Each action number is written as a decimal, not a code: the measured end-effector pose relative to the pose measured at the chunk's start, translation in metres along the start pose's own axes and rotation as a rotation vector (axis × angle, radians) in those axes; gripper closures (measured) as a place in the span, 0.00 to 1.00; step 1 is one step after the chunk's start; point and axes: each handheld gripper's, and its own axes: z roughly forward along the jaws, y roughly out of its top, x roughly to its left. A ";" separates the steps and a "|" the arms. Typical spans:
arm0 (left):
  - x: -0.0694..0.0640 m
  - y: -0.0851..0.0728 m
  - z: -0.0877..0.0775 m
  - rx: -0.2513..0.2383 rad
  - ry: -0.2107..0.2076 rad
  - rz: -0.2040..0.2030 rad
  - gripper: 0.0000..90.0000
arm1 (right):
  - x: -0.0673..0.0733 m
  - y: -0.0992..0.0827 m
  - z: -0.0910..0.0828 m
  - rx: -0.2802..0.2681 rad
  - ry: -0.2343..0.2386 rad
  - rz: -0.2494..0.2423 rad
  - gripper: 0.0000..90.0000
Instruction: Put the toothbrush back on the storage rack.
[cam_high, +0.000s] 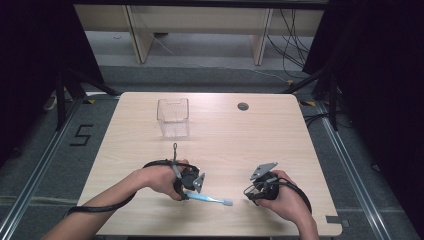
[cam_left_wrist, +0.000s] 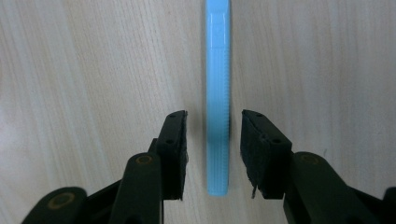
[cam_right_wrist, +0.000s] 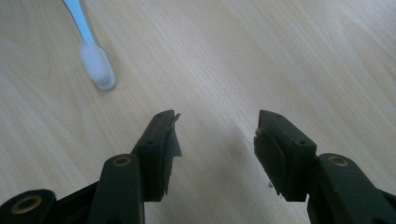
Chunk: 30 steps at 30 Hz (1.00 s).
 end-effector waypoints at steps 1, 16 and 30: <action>0.001 0.002 -0.001 0.003 -0.002 0.007 0.67 | 0.000 0.000 0.000 0.002 -0.001 0.002 0.54; 0.000 0.008 0.005 -0.007 -0.021 -0.005 0.68 | 0.000 0.000 0.001 0.000 -0.002 -0.009 0.54; 0.005 0.014 0.008 0.019 -0.060 0.019 0.72 | -0.001 0.000 0.001 -0.007 0.003 -0.020 0.54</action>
